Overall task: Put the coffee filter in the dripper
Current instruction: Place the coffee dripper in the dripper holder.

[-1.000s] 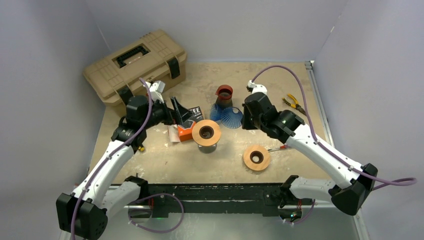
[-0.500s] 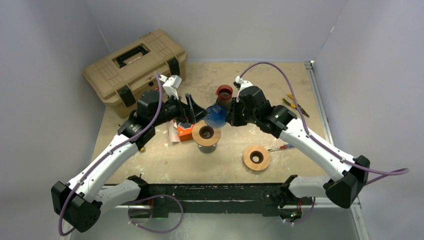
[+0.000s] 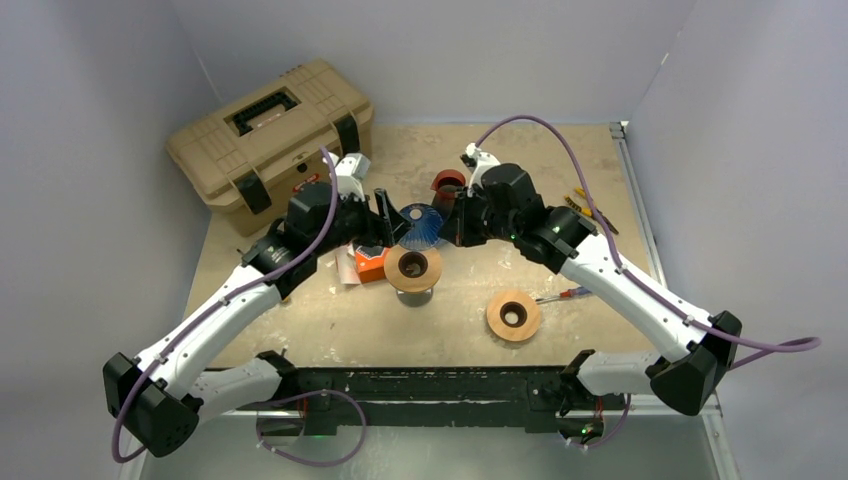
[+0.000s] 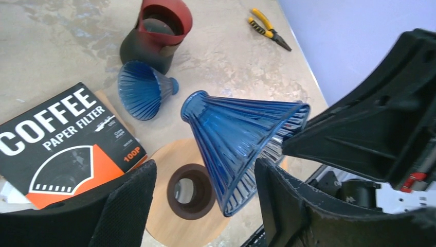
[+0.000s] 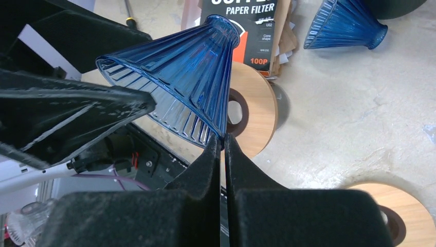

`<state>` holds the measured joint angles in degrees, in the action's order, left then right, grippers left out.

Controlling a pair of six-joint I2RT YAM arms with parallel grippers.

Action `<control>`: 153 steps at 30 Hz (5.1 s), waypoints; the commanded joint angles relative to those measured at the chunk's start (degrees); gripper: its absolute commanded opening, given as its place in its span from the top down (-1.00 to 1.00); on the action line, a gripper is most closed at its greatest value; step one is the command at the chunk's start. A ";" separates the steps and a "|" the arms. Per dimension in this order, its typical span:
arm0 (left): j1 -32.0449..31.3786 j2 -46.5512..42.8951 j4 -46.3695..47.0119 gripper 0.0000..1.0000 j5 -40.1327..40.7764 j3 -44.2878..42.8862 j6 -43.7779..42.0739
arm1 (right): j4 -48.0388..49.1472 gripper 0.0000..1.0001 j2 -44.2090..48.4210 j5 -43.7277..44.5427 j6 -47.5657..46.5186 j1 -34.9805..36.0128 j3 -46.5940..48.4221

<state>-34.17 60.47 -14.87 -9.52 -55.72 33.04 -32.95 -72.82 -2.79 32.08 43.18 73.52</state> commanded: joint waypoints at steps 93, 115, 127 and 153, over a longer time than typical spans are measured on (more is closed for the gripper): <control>-0.83 19.16 -33.46 1.00 -2.42 -23.92 0.79 | 11.74 -0.98 10.71 4.56 -8.26 0.23 -4.39; -0.85 17.59 -35.81 1.00 -1.37 -24.10 0.15 | 13.10 -0.98 9.62 4.61 -8.08 0.23 -5.90; -0.89 17.81 -34.06 1.00 -1.64 -21.98 0.39 | 13.21 -0.98 9.45 4.84 -7.99 0.21 -6.08; -0.88 18.29 -32.61 0.99 -2.67 -19.30 0.58 | 12.81 -0.98 8.95 3.40 -7.73 0.24 -7.16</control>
<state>-35.00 79.72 -50.17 -10.85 -75.77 33.80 -21.78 -63.88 0.54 24.99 43.40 66.59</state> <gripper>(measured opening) 0.025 0.987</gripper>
